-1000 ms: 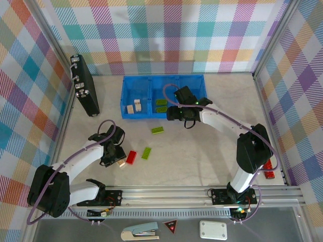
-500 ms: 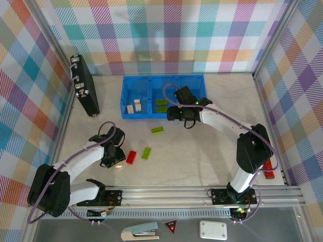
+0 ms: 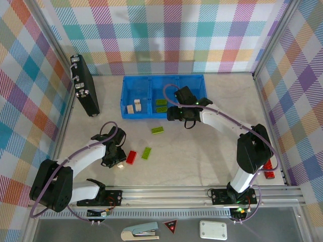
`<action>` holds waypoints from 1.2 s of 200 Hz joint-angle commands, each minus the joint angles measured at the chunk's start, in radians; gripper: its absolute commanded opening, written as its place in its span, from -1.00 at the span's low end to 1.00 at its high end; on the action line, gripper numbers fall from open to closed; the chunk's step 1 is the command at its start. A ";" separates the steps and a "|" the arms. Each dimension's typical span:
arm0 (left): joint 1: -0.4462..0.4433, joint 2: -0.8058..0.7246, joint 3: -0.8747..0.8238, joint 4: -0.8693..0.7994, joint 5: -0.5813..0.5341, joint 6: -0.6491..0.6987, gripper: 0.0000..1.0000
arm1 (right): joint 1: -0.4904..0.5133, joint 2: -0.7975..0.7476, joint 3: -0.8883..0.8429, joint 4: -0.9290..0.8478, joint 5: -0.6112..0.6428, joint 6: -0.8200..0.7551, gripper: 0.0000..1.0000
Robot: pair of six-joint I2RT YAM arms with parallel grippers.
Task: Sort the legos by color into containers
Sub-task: Pick up the lego from the bottom-left of the table.
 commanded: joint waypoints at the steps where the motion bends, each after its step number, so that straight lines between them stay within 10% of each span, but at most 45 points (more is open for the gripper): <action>1: -0.006 0.012 0.010 0.000 0.016 0.021 -0.22 | 0.004 -0.039 -0.013 -0.007 0.001 0.015 0.46; 141: -0.006 -0.026 0.164 -0.048 -0.011 0.211 -0.54 | 0.004 -0.158 -0.069 -0.034 0.089 0.018 0.41; 240: -0.003 0.238 0.492 -0.006 -0.021 0.423 -0.54 | 0.005 -0.296 -0.176 -0.094 0.189 0.025 0.39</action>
